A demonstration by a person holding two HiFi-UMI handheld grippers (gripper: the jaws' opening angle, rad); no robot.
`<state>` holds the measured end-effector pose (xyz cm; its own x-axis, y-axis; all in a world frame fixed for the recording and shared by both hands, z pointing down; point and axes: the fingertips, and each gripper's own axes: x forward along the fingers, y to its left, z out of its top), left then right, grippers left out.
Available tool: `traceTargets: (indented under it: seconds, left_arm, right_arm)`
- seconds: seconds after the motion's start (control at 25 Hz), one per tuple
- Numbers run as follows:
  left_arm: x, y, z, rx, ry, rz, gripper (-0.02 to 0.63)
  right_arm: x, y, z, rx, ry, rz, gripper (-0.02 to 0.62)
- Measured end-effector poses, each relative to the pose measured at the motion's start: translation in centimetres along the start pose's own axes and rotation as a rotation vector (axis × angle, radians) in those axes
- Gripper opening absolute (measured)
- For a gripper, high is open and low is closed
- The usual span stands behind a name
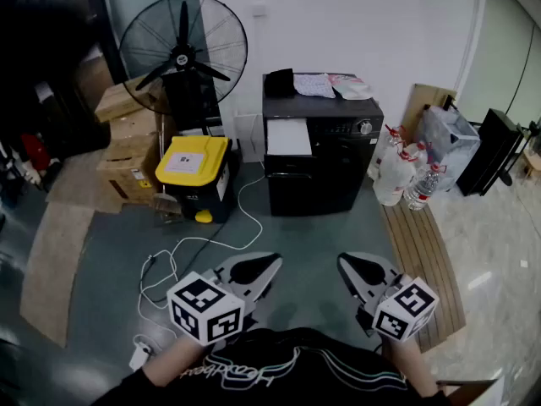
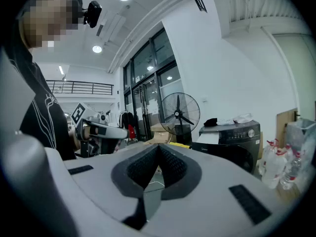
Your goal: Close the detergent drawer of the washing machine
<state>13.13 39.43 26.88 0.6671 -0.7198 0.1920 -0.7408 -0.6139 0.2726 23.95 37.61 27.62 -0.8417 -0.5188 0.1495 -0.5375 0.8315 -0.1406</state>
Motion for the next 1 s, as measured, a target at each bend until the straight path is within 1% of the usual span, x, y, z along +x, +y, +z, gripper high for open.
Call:
traceTargets:
  seconds: [0.16, 0.4, 0.6, 0.84, 1.0]
  left_arm:
    - [0.5, 0.3, -0.6, -0.034, 0.008, -0.006, 0.025]
    - [1.1, 1.3, -0.3, -0.032, 0.021, 0.009, 0.025]
    - [2.5, 3.0, -0.7, -0.046, 0.033, 0.010, 0.025]
    - [5.0, 6.2, -0.6, -0.062, 0.047, 0.000, 0.025]
    - [7.0, 9.5, 0.1, -0.085, 0.059, 0.002, 0.025]
  right_arm:
    - [-0.1, -0.6, -0.4, 0.006, -0.007, -0.008, 0.026]
    - [0.3, -2.0, -0.2, 0.027, -0.018, -0.018, 0.026]
    - [1.6, -4.0, -0.9, 0.037, -0.009, -0.050, 0.026]
    - [4.2, -7.2, -1.3, 0.048, 0.006, -0.083, 0.026]
    - [6.8, -9.5, -1.0, 0.055, 0.012, -0.094, 0.026]
